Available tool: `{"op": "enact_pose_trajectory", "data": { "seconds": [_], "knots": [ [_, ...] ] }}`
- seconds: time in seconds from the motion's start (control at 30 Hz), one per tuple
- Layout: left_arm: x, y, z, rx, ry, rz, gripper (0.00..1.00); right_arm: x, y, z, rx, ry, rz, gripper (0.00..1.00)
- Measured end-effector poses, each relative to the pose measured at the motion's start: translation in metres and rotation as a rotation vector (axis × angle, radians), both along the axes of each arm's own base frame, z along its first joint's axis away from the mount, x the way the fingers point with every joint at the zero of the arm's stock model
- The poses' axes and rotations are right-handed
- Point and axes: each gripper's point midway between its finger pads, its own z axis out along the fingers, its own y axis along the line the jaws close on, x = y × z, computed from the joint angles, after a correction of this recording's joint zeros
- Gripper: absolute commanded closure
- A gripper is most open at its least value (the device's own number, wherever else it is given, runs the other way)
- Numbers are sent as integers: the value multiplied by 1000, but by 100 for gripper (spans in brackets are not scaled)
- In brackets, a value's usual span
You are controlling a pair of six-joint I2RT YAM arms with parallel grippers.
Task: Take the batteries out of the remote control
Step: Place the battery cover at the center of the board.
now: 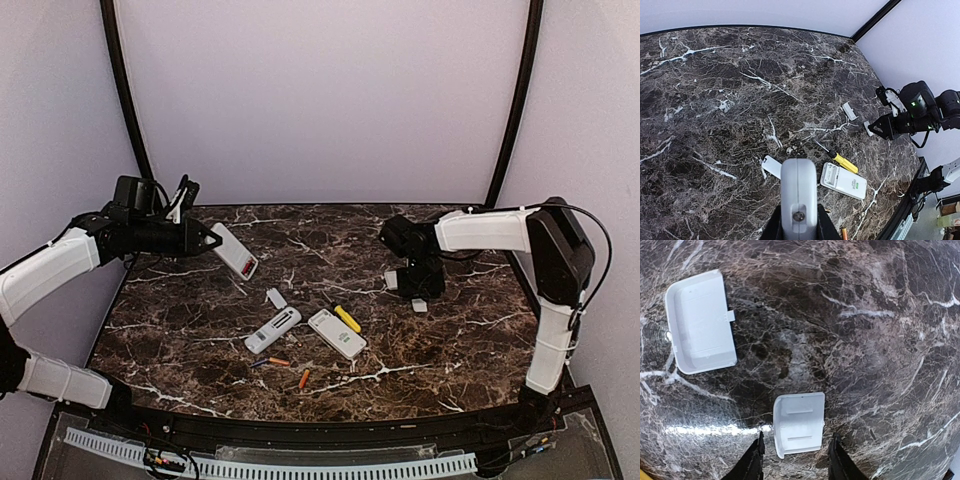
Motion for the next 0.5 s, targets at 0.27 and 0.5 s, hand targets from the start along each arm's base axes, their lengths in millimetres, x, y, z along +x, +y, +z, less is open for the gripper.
{"op": "enact_pose_trajectory", "data": {
  "seconds": [0.27,0.5],
  "knots": [
    [0,0,0,1,0,1,100,2,2,3,30,-8,-11,42],
    [-3,-4,1,-17,6,-24,100,2,5,34,127,-91,-12,36]
  ]
}}
